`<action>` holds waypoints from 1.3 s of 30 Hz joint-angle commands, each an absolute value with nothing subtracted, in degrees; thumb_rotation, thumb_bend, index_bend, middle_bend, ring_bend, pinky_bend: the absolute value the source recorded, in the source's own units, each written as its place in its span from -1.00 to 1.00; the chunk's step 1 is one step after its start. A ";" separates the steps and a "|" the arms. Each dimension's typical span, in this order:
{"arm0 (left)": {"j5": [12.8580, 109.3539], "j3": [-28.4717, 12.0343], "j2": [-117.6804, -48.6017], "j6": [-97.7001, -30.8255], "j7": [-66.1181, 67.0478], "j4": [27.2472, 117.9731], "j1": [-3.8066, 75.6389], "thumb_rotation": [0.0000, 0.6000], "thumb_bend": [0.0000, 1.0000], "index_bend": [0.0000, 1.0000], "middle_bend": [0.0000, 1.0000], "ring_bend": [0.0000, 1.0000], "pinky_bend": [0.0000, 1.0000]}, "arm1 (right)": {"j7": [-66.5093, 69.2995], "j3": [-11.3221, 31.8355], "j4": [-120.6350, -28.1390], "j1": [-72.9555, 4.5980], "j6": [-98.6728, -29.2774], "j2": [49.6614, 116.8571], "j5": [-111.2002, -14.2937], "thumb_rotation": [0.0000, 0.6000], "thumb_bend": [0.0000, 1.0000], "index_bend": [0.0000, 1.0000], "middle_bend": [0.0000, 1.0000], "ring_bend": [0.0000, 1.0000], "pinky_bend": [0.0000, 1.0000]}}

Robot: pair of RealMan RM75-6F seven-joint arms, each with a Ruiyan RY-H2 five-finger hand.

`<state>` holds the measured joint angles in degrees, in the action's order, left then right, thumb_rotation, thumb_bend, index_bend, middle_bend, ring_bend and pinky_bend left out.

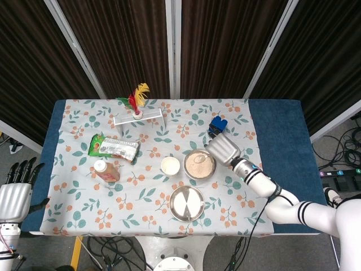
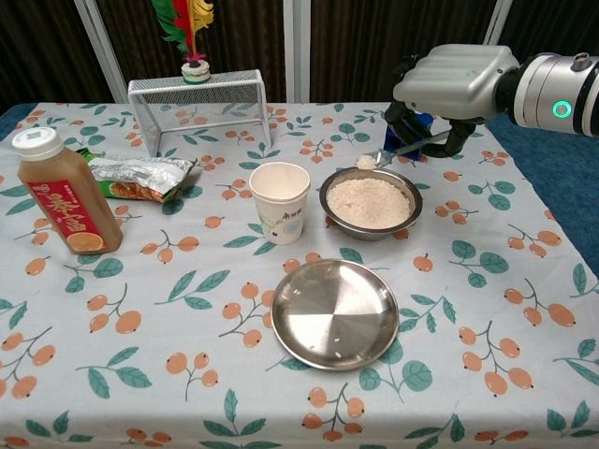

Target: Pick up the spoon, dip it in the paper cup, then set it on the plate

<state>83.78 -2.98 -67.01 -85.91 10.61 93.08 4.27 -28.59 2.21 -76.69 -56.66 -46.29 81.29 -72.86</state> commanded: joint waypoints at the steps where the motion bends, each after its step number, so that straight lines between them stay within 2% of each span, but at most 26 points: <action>1: 83.75 -3.02 -67.00 -85.89 10.62 93.02 4.30 1.00 -0.94 -0.62 -0.71 -0.85 -0.86 | -29.27 3.84 -78.81 -57.75 -46.14 80.39 -73.32 1.00 -0.35 0.13 0.13 -0.59 -0.91; 9: 83.90 -2.91 -66.84 -86.33 10.43 93.03 4.06 1.00 -0.94 -0.62 -0.71 -0.85 -0.86 | -33.96 6.25 -78.83 -62.36 -41.32 82.40 -71.45 1.00 -0.35 0.13 0.13 -0.59 -0.92; 18: 84.06 -2.75 -67.34 -86.71 9.28 91.86 3.75 1.00 -0.94 -0.62 -0.71 -0.85 -0.86 | -42.98 6.25 -75.67 -68.32 -36.13 86.09 -68.46 1.00 -0.35 0.13 0.13 -0.59 -0.94; 32: 83.93 -2.75 -67.90 -87.04 8.70 91.38 3.40 1.00 -0.94 -0.62 -0.71 -0.85 -0.86 | -60.78 2.42 -76.26 -74.54 -36.70 86.05 -73.19 1.00 -0.35 0.13 0.11 -0.59 -1.00; 39: 84.01 -2.56 -68.14 -87.24 8.10 90.84 3.11 1.00 -0.94 -0.62 -0.71 -0.85 -0.85 | -65.44 1.52 -77.44 -75.52 -37.84 85.96 -75.06 1.00 -0.35 0.13 0.10 -0.59 -1.00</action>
